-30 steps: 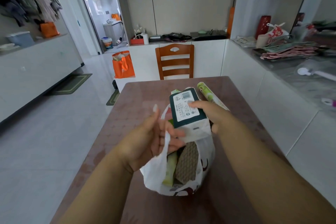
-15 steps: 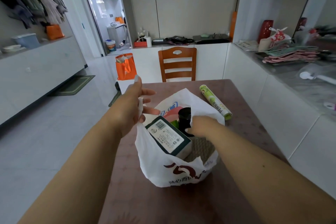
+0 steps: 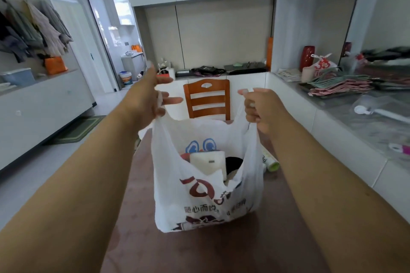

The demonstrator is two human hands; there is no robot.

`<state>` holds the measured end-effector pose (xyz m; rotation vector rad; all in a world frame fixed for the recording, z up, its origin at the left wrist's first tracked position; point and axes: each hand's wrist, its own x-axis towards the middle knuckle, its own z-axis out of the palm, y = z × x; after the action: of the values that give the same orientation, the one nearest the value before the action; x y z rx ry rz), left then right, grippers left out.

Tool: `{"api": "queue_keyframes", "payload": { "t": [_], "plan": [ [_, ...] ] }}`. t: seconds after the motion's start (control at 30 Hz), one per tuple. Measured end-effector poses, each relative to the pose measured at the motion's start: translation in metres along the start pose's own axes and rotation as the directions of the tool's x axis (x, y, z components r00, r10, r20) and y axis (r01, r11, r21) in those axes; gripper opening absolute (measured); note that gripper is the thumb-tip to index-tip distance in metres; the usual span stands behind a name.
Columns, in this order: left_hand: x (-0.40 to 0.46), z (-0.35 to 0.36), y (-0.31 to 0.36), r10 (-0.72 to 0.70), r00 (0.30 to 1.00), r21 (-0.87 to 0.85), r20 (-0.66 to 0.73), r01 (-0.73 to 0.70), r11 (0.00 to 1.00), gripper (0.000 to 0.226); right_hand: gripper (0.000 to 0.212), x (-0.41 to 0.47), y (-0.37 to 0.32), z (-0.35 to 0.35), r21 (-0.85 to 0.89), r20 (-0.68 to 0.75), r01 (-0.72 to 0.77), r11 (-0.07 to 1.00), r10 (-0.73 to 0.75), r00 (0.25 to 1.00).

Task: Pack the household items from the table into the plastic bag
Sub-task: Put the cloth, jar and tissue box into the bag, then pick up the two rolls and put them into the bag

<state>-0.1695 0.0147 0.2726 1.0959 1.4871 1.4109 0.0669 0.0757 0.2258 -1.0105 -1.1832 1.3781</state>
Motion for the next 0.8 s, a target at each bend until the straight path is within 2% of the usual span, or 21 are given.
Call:
{"api": "queue_keyframes", "payload": {
  "t": [0.07,0.13,0.23,0.3,0.43,0.53,0.67,0.8],
  "plan": [
    [0.013,-0.007,-0.006,-0.069,0.998,0.059,-0.001,0.069,0.996,0.067,0.010,0.008,0.003,0.001,-0.070,-0.050,-0.065,0.995,0.061,0.997],
    [0.022,-0.008,-0.031,-0.141,0.990,0.196,0.003,0.138,0.971,0.070,0.004,0.010,0.015,0.002,-0.217,-0.111,-0.189,0.958,0.169,0.979],
    [0.024,-0.002,-0.068,-0.228,0.973,0.263,0.028,0.213,0.941,0.075,0.021,0.013,0.045,-0.001,-0.343,-0.097,-0.254,0.904,0.235,0.967],
    [0.024,0.000,-0.076,-0.242,0.969,0.245,0.038,0.226,0.943,0.072,0.035,0.015,0.057,-0.001,-0.347,-0.050,-0.219,0.912,0.215,0.975],
    [0.021,-0.003,-0.074,-0.224,0.974,0.265,0.025,0.210,0.941,0.063,0.057,0.014,0.057,0.003,-0.437,-0.072,-0.195,0.878,0.182,0.981],
    [0.017,-0.008,-0.073,-0.246,0.969,0.314,0.019,0.228,0.922,0.065,0.061,0.008,0.053,0.007,-0.508,-0.091,-0.189,0.841,0.165,0.982],
    [0.006,-0.016,-0.073,-0.269,0.963,0.399,-0.031,0.258,0.880,0.065,0.062,0.007,0.049,0.005,-0.696,-0.134,-0.173,0.697,0.111,0.985],
    [-0.003,-0.022,-0.059,-0.241,0.965,0.587,-0.103,0.255,0.768,0.067,0.062,0.006,0.042,-0.002,-0.769,-0.210,-0.184,0.612,0.030,0.977]
  ]
}}
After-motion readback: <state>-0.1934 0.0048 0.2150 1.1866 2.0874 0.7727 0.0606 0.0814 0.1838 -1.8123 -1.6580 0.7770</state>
